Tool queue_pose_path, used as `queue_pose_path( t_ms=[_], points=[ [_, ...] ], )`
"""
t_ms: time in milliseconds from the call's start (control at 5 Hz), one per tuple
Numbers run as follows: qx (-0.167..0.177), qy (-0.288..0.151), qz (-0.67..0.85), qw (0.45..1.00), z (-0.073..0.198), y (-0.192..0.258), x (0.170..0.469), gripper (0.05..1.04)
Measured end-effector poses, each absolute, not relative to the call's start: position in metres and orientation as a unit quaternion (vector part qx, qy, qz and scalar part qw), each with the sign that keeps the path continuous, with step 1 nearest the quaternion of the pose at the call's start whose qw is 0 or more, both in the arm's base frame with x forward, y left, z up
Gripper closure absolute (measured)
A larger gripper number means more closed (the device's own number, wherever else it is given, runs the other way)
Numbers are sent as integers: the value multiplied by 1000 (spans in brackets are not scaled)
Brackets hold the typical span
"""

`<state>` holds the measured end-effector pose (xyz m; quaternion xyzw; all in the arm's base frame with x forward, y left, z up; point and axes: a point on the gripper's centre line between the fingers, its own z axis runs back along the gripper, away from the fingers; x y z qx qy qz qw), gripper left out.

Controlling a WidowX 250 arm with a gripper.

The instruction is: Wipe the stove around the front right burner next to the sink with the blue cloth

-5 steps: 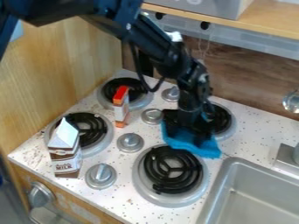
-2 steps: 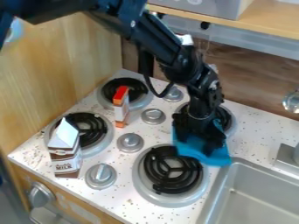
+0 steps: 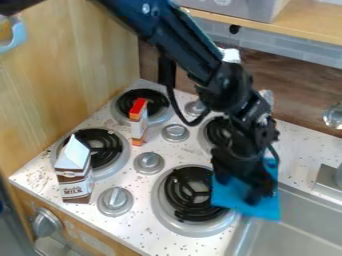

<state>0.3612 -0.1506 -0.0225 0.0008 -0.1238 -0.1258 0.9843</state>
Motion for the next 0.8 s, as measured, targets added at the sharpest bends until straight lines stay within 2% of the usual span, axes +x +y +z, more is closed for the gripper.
queue_pose_path(
  t_ms=[800],
  points=[
    [38, -85, -136, 986, -16, -144, 284, 79]
  ],
)
